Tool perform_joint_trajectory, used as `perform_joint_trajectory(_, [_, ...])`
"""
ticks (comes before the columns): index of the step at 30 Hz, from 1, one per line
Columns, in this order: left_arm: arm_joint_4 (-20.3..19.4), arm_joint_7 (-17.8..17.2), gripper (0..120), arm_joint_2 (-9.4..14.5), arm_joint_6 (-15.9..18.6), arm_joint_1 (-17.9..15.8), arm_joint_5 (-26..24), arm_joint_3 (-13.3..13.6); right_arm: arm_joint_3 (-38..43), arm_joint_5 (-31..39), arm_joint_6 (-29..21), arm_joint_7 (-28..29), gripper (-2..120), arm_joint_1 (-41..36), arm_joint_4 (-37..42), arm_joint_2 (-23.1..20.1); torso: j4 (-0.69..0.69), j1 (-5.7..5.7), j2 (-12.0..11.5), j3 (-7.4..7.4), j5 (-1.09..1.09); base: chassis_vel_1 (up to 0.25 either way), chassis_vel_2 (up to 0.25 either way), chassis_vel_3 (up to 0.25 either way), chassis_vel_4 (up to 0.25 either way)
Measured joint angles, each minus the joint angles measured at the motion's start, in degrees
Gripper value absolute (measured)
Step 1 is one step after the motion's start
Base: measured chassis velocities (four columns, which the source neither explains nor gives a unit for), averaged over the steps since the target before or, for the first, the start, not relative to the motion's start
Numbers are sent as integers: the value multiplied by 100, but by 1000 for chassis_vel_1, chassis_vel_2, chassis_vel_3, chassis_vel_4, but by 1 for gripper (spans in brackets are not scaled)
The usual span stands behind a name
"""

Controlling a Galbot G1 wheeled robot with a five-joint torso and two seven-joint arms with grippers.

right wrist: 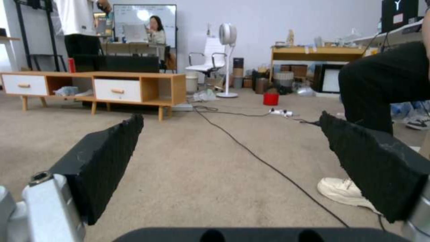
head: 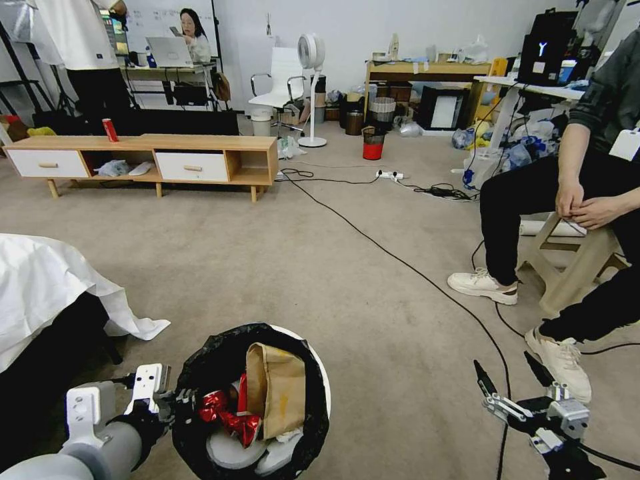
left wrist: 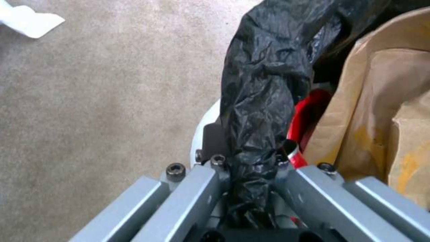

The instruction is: Pick up the trash bin and place the garbage on the floor into it.

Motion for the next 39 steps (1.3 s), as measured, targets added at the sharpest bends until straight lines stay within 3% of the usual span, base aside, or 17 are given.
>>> perform_joint_trajectory(39, [-7, 4, 1, -27, 0, 2, 10, -16, -7, 33, -21, -77, 100, 6, 2, -3, 0, 0, 0, 0, 0, -20, 19, 19, -17])
